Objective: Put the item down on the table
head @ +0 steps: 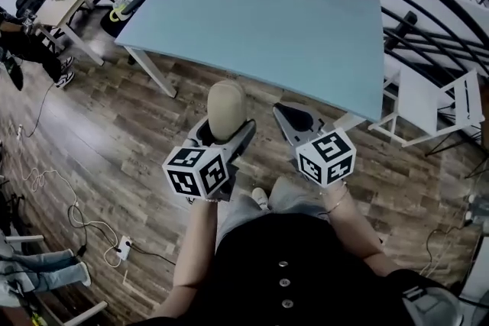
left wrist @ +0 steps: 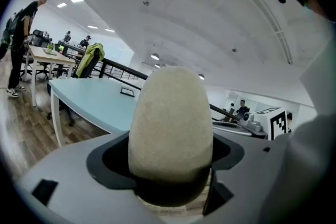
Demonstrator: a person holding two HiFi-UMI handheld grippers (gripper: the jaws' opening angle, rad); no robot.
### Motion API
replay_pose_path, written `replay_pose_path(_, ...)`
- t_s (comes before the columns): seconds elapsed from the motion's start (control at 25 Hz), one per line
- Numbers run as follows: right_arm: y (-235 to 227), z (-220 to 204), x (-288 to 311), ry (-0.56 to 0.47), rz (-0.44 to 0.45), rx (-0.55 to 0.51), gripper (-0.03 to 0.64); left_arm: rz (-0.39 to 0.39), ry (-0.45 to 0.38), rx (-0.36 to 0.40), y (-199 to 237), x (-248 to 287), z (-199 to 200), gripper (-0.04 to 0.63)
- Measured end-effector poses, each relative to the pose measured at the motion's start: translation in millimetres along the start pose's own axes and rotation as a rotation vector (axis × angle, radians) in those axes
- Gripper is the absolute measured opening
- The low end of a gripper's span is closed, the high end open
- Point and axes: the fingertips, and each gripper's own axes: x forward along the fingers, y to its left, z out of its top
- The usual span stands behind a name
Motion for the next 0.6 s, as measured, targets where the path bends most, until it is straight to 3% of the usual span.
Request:
replay_pose_path(0.24, -14, 0, 31, 0.038, 0.002, 0.001, 0.005, -0.014, 0.040, -0.027, 19, 19, -3, 0.414)
replay_pose_path(0.6, -58, 6, 111, 0.058, 0.044, 0.003, 0.005, 0.037, 0.051, -0.054, 89, 77, 24, 0.414)
